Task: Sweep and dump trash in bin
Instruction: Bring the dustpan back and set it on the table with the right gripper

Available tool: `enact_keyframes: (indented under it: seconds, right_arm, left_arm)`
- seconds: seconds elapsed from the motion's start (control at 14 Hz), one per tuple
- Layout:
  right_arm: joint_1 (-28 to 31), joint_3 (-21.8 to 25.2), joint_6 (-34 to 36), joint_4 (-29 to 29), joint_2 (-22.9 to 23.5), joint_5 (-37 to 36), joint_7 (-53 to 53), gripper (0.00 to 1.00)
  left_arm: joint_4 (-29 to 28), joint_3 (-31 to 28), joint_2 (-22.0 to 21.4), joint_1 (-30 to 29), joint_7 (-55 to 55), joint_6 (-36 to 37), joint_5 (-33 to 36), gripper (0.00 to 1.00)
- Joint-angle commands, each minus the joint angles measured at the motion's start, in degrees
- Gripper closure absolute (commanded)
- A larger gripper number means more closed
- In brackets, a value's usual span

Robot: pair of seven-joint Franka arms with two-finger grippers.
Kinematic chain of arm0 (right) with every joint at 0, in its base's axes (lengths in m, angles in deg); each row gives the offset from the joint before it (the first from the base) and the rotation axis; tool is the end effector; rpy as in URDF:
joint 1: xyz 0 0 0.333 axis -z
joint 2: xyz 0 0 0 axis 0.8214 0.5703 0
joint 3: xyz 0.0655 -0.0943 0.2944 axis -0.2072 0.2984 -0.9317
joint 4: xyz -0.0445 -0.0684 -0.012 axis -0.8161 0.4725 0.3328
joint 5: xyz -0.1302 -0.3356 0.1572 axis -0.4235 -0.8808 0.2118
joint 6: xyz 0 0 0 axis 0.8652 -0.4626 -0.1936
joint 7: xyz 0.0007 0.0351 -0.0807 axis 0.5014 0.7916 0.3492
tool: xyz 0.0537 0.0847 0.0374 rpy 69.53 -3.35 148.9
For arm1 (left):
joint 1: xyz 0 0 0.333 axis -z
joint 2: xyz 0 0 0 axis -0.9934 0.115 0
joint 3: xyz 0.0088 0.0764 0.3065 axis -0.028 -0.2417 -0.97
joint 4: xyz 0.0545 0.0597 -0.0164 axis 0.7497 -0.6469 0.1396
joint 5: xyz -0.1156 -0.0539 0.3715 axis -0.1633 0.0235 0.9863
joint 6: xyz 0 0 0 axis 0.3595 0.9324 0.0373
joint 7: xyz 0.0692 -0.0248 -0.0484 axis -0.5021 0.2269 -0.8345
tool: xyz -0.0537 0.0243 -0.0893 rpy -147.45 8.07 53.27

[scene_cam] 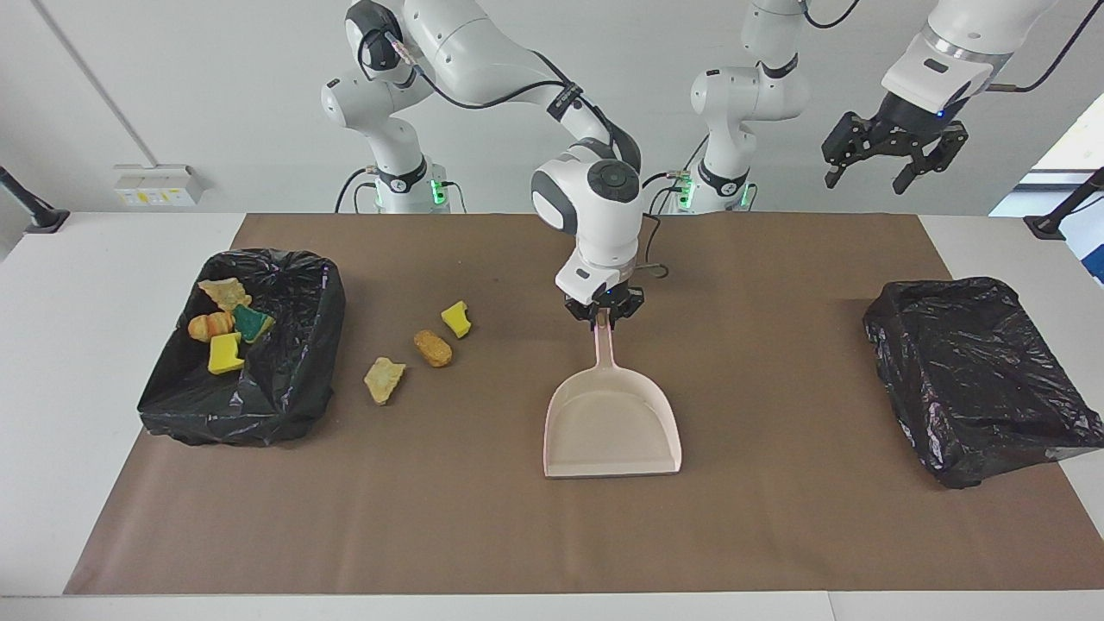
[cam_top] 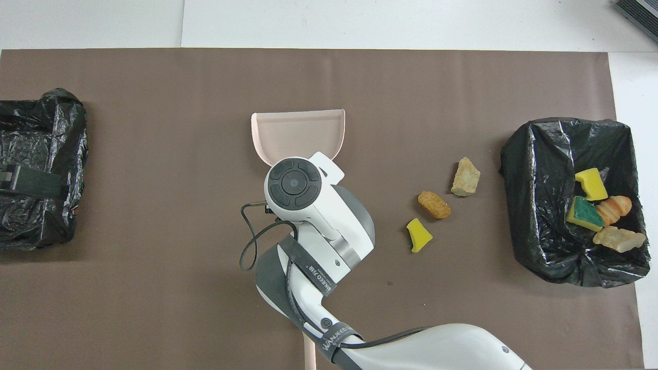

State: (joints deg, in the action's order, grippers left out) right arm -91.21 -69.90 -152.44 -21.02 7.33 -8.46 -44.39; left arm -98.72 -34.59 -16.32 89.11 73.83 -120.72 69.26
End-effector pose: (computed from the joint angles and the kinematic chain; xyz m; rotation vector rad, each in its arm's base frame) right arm 0.5380 0.4360 0.3605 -3.1027 -0.0485 -0.0007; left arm 0.5149 -0.0588 0.6919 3.1061 -0.2419 -0.0468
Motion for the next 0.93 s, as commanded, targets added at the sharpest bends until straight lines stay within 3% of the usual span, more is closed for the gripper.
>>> enact_keyframes:
  seconds: [0.0,0.36,0.5,0.64,0.86]
  right_arm:
    - [0.7,-0.2,-0.3,-0.7,-0.7,0.9,-3.2,0.0]
    - [2.7,-0.2,6.0,-0.8,-5.7,1.9,-3.7,0.0]
    - [2.9,-0.1,12.7,-0.9,-9.1,3.6,-5.9,0.0]
    - [2.8,-0.2,18.8,-1.6,-12.9,3.7,-8.3,0.0]
    - [0.9,-0.2,24.5,-8.2,-21.8,5.2,-7.5,0.0]
  left_arm:
    - [-0.3,0.1,-0.8,-0.4,0.9,0.7,0.0,0.0]
    - [-0.4,0.1,-1.0,-0.4,0.5,2.4,0.0,0.0]
    - [-0.5,0.2,-1.0,0.0,0.3,1.5,0.0,0.0]
    - [-1.2,0.6,-0.6,0.5,0.2,-1.5,0.0,0.0]
    - [-4.8,1.4,0.2,3.2,-2.8,-9.1,0.0,0.0]
